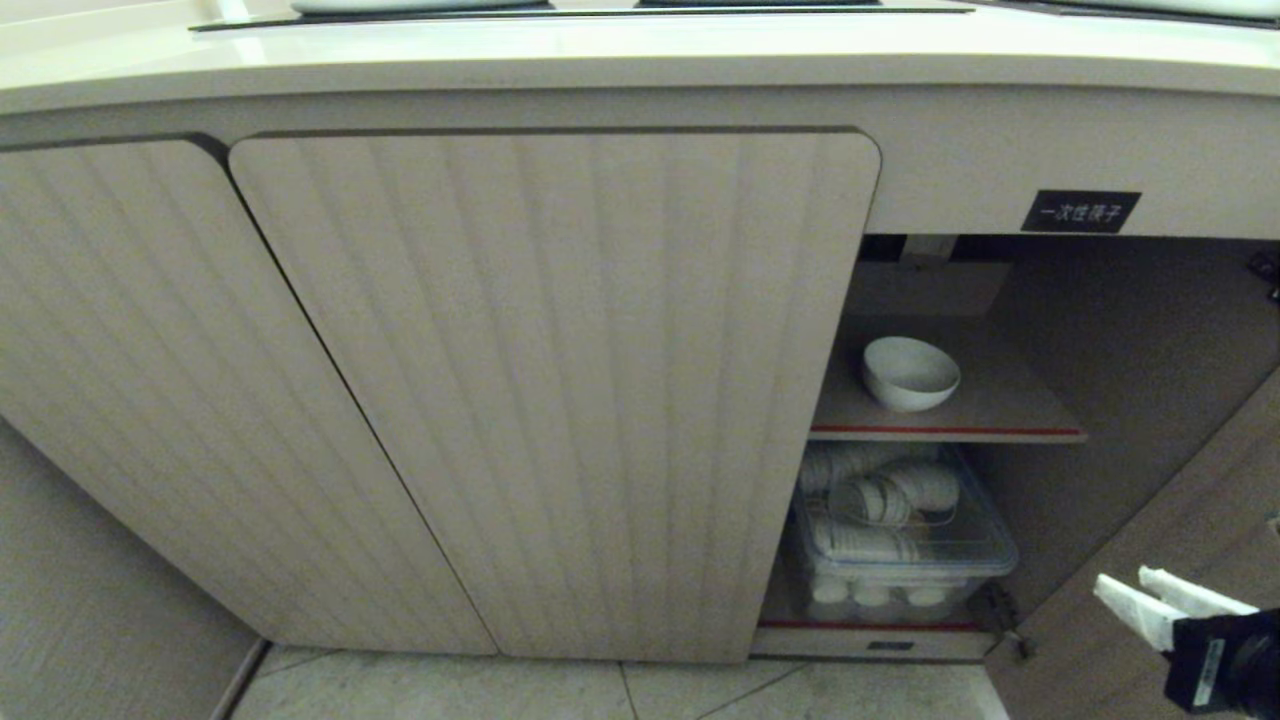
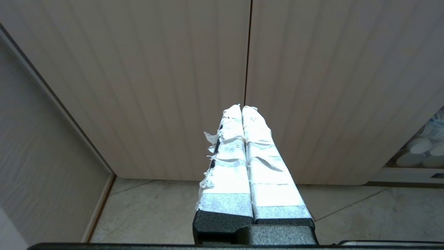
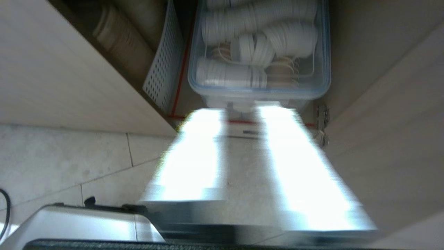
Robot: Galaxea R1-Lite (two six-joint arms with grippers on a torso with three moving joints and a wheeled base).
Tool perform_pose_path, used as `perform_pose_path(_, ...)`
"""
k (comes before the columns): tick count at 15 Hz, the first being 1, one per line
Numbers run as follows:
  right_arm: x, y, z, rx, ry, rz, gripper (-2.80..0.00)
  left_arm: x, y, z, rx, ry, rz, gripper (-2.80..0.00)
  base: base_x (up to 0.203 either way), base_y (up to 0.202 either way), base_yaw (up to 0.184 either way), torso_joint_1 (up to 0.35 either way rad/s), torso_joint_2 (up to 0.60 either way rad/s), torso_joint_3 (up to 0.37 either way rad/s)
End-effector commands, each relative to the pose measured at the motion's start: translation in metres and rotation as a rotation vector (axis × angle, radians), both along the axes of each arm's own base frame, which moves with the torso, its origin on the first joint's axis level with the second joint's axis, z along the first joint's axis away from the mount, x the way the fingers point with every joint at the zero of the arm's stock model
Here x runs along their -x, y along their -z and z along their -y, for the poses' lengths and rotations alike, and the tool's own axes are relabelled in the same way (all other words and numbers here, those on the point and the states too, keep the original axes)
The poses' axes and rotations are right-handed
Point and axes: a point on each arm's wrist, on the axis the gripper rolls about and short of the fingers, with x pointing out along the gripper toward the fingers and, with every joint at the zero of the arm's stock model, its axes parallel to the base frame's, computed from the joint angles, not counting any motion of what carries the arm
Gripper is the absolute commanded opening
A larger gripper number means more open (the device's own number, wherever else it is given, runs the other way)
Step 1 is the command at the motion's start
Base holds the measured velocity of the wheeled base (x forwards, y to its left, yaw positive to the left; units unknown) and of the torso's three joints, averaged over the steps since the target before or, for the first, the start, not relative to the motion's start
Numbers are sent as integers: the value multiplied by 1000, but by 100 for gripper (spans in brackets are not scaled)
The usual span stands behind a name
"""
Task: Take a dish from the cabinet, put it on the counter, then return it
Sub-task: Close the cabinet door
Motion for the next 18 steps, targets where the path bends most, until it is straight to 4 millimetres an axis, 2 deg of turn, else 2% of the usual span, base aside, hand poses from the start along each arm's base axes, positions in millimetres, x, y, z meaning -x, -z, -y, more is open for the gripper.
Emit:
perform_pose_path(1, 10, 3, 1, -1, -1, 15, -280, 0, 0, 0, 0, 0, 1, -280, 0, 0, 0, 0, 0, 0)
perform_pose_path(3, 18, 7, 2, 23, -12, 15, -280, 0, 0, 0, 0, 0, 0, -280, 0, 0, 0, 0, 0, 0)
perform_pose_path(6, 19, 6, 1, 12, -80, 26, -280, 0, 0, 0, 0, 0, 1, -280, 0, 0, 0, 0, 0, 0)
perform_pose_path(12, 25, 5, 1, 17, -91, 35, -280, 0, 0, 0, 0, 0, 0, -280, 0, 0, 0, 0, 0, 0)
perform_pose_path(18, 54, 12, 4, 29, -90, 4, -280, 0, 0, 0, 0, 0, 1, -280, 0, 0, 0, 0, 0, 0)
